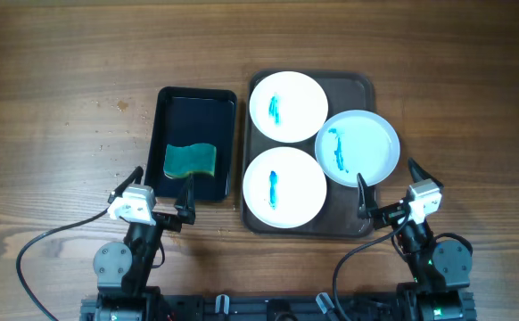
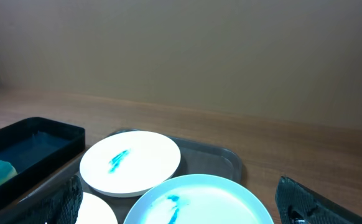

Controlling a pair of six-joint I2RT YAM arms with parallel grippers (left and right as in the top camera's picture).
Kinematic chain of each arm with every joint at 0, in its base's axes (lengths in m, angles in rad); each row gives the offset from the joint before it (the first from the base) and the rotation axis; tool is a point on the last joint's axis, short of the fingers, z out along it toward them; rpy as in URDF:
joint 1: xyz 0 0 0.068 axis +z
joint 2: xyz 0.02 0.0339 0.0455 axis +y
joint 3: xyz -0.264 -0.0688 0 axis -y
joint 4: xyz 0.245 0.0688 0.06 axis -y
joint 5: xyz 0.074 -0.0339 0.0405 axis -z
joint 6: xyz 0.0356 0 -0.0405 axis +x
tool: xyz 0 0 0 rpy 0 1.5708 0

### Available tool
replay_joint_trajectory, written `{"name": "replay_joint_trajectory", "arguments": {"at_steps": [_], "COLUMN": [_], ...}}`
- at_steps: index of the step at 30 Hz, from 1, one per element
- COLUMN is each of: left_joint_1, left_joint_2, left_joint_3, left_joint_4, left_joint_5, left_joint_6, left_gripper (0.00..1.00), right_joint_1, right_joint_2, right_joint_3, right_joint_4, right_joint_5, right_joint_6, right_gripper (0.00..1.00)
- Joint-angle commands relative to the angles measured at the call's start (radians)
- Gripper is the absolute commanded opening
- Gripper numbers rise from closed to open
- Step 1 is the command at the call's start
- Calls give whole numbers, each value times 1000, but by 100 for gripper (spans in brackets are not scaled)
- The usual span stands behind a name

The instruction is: Clean dirty plates on tray and stack at the side

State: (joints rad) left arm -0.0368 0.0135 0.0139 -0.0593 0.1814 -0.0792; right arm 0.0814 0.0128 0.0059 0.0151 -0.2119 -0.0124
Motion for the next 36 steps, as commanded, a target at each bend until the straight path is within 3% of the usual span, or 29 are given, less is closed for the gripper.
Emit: {"name": "replay_joint_trajectory", "arguments": {"at_steps": [1, 30, 32, 34, 36], "left_joint_1": [7, 7, 7, 7, 7], "left_joint_2": [-7, -7, -7, -6, -5], "left_joint_3": [-8, -8, -8, -8, 20], "left_joint_4": [3, 5, 8, 69, 134], "left_joint_5": [12, 12, 15, 113, 132], "left_joint_6": [19, 19, 19, 19, -44], "left_gripper": [100, 100, 100, 100, 100], "right_joint_1": [-4, -4, -4, -4, -4], "right_joint_2": [-3, -3, 2, 2, 6], "right_joint_3": [-1, -1, -1, 1, 60], "right_joint_4": [2, 3, 16, 99, 126], "right_joint_5": [10, 9, -8, -114, -174], "right_joint_6": [13, 16, 75, 105, 100], "right_gripper": [100, 100, 100, 100, 100]}}
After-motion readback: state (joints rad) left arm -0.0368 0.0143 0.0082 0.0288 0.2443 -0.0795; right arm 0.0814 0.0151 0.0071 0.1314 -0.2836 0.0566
